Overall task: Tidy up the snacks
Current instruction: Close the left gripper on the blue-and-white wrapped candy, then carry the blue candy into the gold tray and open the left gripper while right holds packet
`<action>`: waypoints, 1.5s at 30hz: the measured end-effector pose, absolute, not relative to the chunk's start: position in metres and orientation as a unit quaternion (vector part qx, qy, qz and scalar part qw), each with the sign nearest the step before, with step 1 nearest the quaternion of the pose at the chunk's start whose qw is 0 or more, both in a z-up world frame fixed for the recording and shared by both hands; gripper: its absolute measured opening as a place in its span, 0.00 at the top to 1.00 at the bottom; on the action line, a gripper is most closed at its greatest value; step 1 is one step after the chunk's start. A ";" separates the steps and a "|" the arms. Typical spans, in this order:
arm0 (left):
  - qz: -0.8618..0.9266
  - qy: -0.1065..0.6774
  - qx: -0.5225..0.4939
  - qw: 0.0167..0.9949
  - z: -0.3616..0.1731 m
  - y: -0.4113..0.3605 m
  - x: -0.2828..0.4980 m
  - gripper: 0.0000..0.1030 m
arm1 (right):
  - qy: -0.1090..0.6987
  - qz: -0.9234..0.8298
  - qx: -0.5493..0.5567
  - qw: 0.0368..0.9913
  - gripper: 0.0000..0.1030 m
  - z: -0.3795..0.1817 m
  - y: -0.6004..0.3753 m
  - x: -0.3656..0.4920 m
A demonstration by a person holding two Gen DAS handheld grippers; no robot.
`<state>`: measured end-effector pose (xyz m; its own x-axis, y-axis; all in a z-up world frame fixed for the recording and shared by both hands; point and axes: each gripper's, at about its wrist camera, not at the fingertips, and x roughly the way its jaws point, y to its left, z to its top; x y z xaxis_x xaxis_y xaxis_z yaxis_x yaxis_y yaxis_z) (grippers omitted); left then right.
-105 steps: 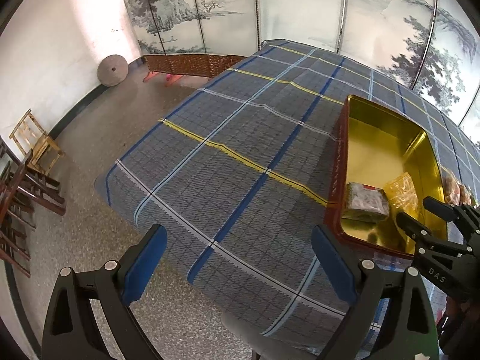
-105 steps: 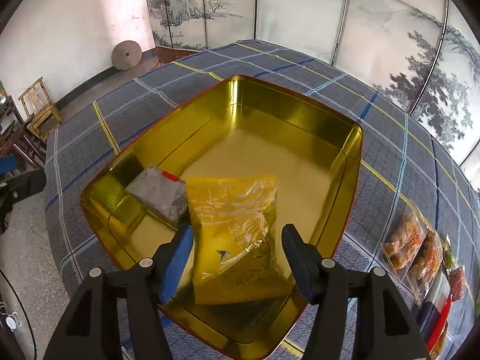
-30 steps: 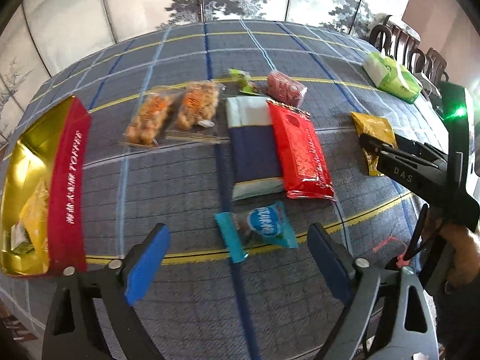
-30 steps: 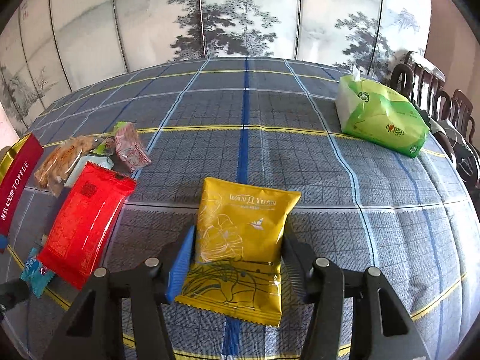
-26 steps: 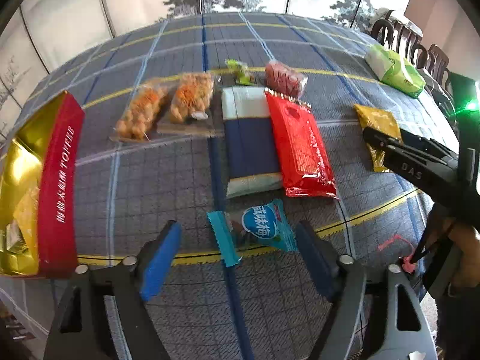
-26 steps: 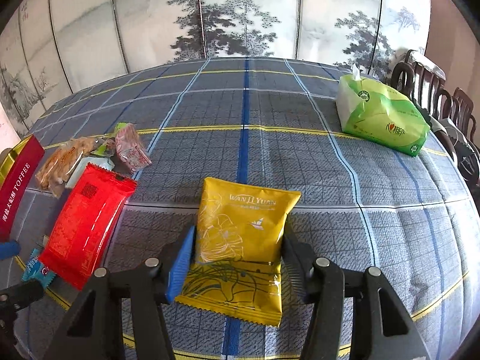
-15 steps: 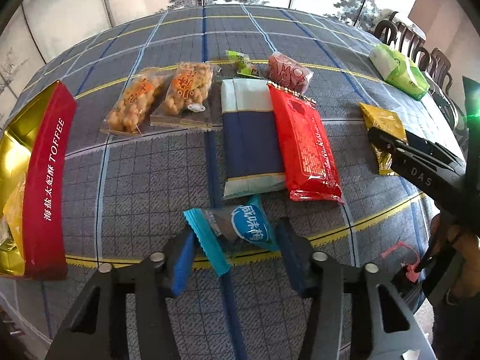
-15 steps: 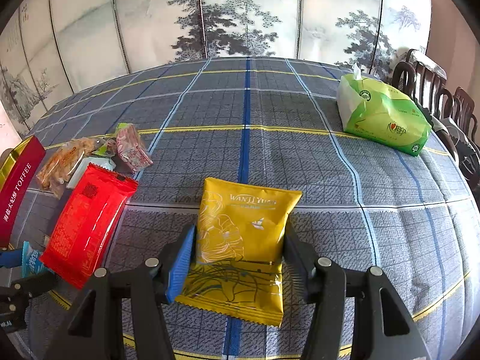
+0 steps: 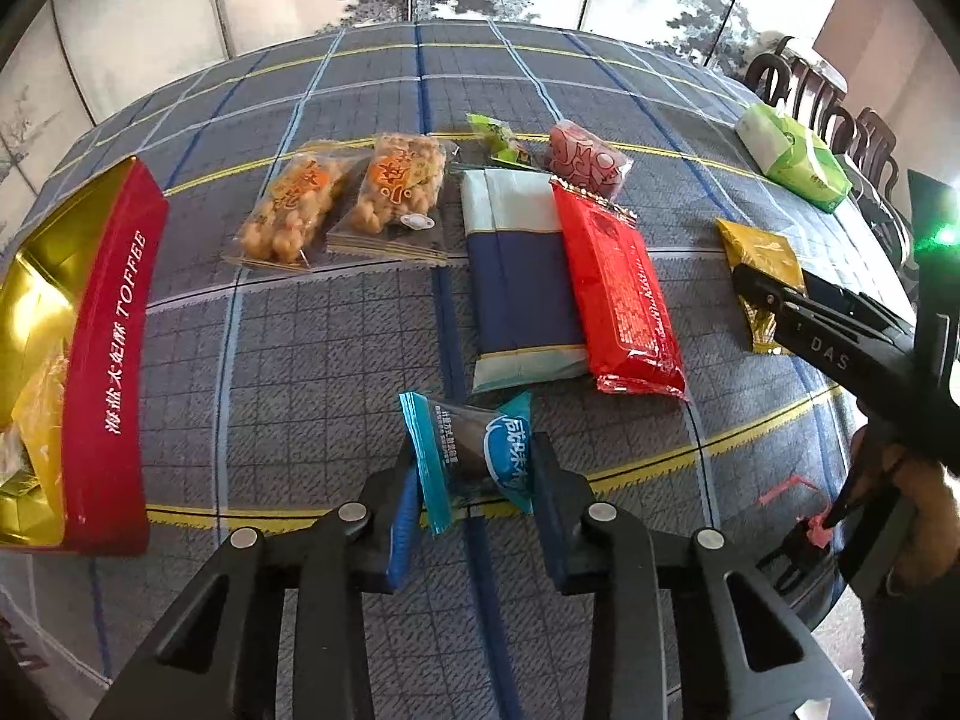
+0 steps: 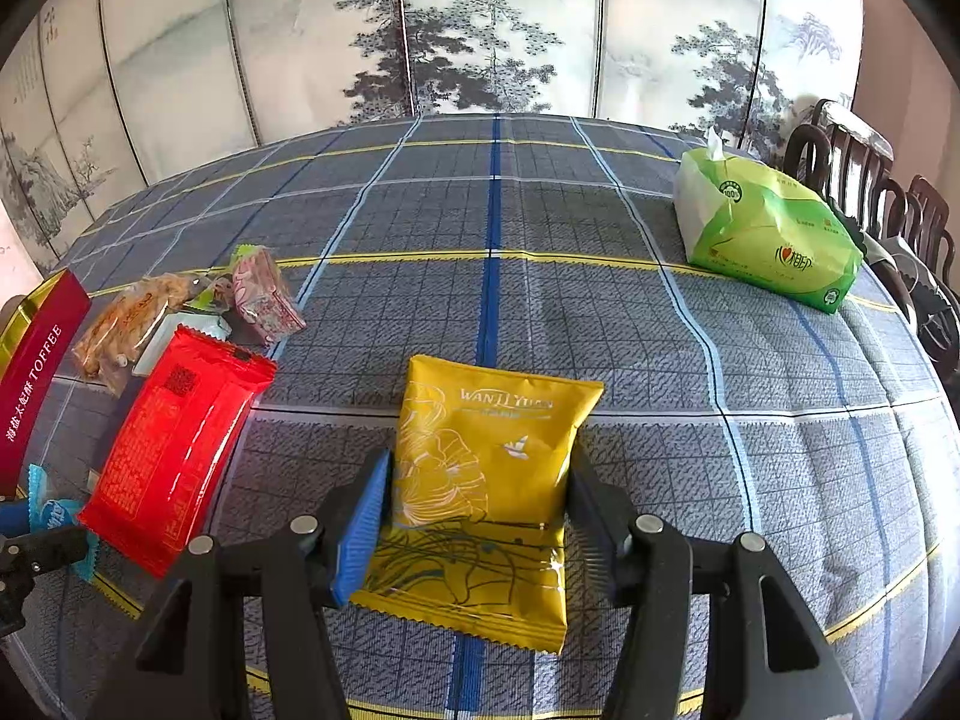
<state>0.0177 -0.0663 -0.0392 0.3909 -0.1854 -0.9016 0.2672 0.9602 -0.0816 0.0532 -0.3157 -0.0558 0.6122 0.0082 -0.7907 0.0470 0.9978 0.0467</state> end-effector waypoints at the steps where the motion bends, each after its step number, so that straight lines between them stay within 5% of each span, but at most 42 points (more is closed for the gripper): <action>1: -0.134 0.535 0.040 0.833 -0.038 -0.065 0.017 0.71 | 0.440 -0.011 0.031 0.897 0.43 -0.056 -0.316 0.053; 27: -0.024 0.472 -0.010 0.881 0.031 0.052 0.021 0.72 | 0.441 -0.012 0.029 0.897 0.43 -0.055 -0.316 0.052; 45: 0.075 0.497 -0.023 0.864 0.003 0.160 0.026 0.71 | 0.441 -0.013 0.027 0.897 0.43 -0.055 -0.317 0.052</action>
<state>0.0256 0.1604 0.0029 0.4944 0.1074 -0.8626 -0.1526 0.9877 0.0355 0.0520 -0.3168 -0.0549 0.6112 0.0005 -0.7915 0.0472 0.9982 0.0371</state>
